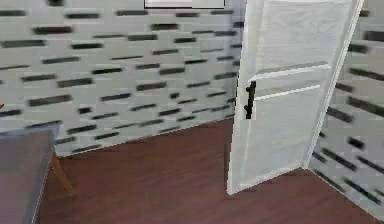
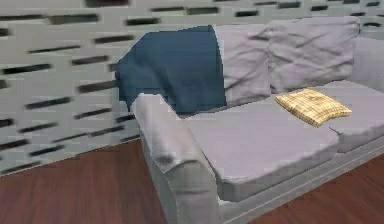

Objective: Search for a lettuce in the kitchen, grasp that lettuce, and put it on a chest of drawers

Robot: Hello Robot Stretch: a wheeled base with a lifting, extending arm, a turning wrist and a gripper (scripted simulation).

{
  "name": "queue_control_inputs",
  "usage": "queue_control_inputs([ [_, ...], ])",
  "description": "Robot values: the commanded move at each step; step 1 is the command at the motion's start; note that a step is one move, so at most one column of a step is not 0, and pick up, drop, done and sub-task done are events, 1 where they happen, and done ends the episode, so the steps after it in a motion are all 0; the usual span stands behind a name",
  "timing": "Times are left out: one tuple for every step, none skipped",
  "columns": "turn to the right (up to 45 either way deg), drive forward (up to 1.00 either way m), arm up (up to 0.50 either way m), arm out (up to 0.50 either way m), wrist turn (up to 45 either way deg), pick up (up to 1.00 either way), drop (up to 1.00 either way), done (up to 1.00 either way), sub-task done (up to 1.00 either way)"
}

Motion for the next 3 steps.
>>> queue_control_inputs([
  [0.0,0.80,0.00,0.00,0.0,0.00,0.00,0.00,0.00],
  [-24.0,0.00,0.00,0.00,0.0,0.00,0.00,0.00,0.00],
  [0.0,0.60,0.00,0.00,0.0,0.00,0.00,0.00,0.00],
])
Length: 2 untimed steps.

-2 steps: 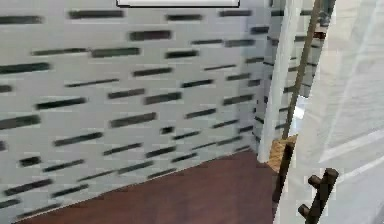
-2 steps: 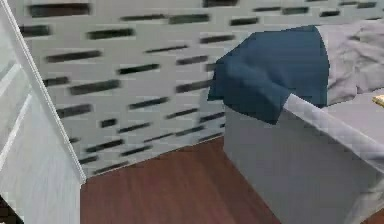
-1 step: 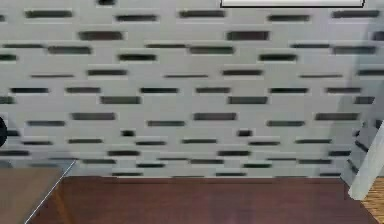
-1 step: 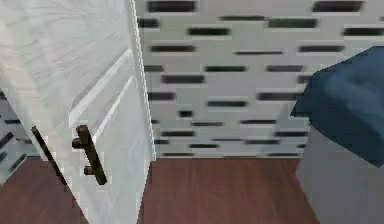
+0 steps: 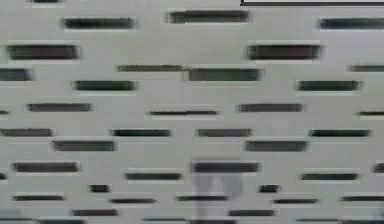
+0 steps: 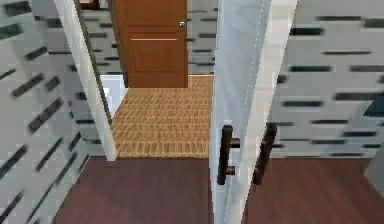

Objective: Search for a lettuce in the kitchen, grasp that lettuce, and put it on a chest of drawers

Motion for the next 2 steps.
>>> queue_control_inputs([
  [45.0,0.00,0.00,0.00,0.0,0.00,0.00,0.00,0.00],
  [18.0,0.00,0.00,0.00,0.0,0.00,0.00,0.00,0.00],
])
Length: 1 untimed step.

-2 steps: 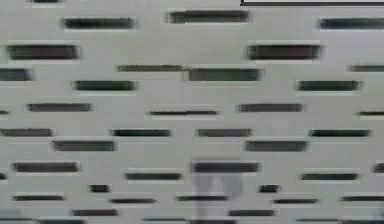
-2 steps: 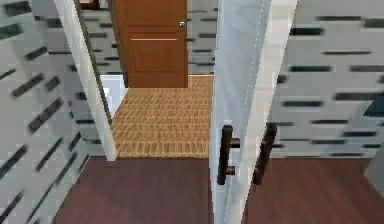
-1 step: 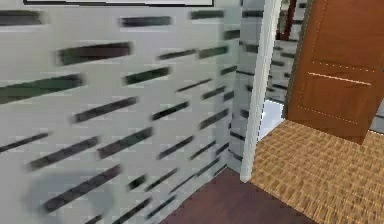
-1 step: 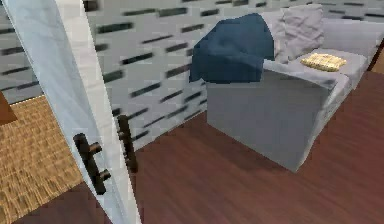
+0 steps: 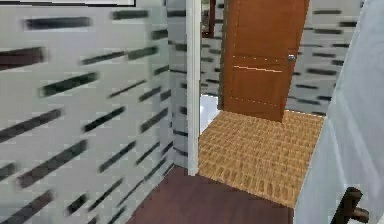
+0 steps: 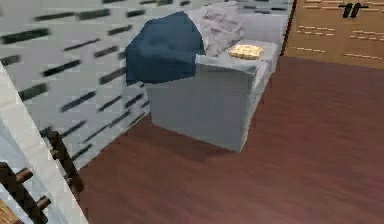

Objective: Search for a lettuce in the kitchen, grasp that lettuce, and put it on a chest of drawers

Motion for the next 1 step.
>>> queue_control_inputs([
  [0.0,0.40,0.00,0.00,0.0,0.00,0.00,0.00,0.00],
])
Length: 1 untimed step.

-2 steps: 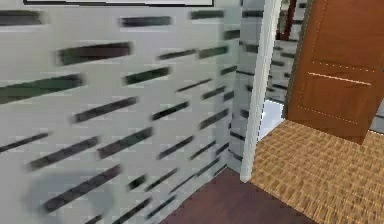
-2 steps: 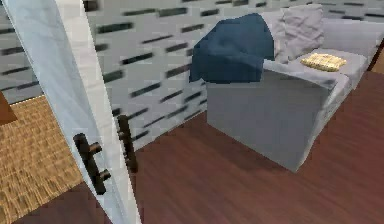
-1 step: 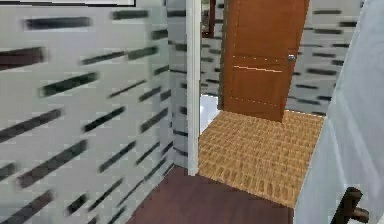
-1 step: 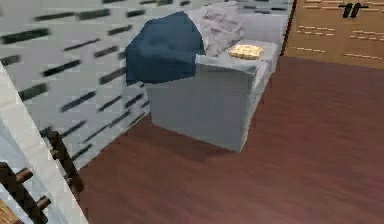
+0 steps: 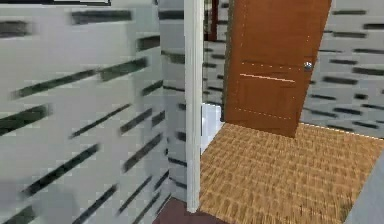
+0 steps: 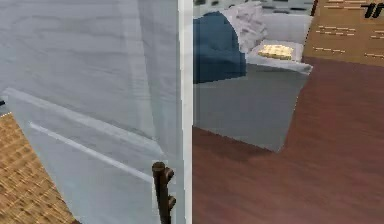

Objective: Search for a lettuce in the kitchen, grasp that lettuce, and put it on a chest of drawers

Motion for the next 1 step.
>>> queue_control_inputs([
  [24.0,0.00,0.00,0.00,0.0,0.00,0.00,0.00,0.00],
])
